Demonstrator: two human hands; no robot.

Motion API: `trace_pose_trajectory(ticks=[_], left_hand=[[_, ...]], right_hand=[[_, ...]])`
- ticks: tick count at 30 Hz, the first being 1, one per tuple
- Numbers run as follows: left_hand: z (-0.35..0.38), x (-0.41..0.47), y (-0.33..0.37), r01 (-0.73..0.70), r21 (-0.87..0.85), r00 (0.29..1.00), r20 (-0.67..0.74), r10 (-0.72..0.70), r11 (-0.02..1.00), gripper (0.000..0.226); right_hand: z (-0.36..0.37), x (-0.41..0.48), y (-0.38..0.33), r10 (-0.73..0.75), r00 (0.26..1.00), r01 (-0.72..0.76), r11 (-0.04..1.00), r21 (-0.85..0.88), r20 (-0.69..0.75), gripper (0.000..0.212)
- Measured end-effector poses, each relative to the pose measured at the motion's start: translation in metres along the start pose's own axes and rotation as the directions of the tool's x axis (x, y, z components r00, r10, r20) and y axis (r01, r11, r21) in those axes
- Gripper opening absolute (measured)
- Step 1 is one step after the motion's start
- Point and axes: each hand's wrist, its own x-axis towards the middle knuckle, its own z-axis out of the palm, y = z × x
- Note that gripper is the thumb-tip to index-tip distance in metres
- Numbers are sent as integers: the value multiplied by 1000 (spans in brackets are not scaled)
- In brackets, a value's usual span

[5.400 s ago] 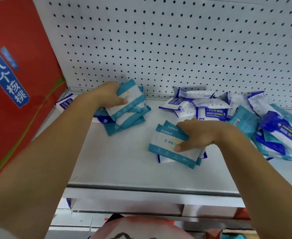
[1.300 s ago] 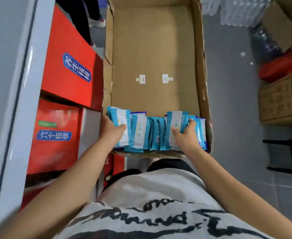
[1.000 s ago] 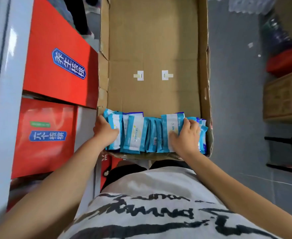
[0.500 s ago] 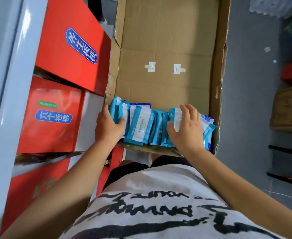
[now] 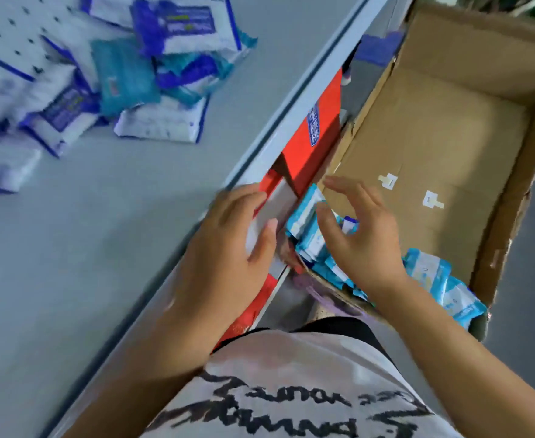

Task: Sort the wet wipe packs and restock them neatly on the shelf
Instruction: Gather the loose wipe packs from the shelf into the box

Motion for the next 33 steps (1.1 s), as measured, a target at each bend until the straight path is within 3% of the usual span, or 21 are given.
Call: trace_pose_trajectory(ticks=[5, 9, 13, 16, 20, 24, 27, 29, 33], left_hand=[[-89, -31, -18, 79, 197, 975, -219, -34, 977, 34], [-142, -63, -62, 309, 326, 928, -310, -208, 894, 37], [-190, -103, -101, 473, 380, 853, -423, -306, 795, 40], [-223, -137, -120, 629, 368, 751, -515, -414, 684, 42], [-254, -184, -144, 822, 294, 548, -638, -540, 488, 46], [-274, -222, -170, 918, 243, 392, -677, -624, 313, 68], [-277, -240, -181, 946, 172, 320, -649, -690, 276, 81], [-275, -244, -184, 933, 122, 333, -643, -690, 337, 81], [-273, -244, -176, 879, 29, 361, -693, -624, 476, 56]], right_hand=[[32, 5, -86, -291, 956, 286, 952, 106, 37, 28], [75, 5, -138, -406, 879, 379, 913, 151, 250, 31], [128, 6, -182, -507, 736, 501, 853, 142, 449, 36], [169, 4, -215, -569, 630, 569, 801, 185, 529, 39], [222, -10, -259, -629, 479, 613, 739, 279, 612, 36], [263, -26, -301, -662, 265, 670, 649, 360, 701, 41], [286, -31, -319, -580, 113, 768, 566, 299, 807, 48], [292, -31, -323, -528, 88, 827, 512, 234, 844, 53], [286, -22, -328, -419, 223, 880, 476, 4, 880, 77]])
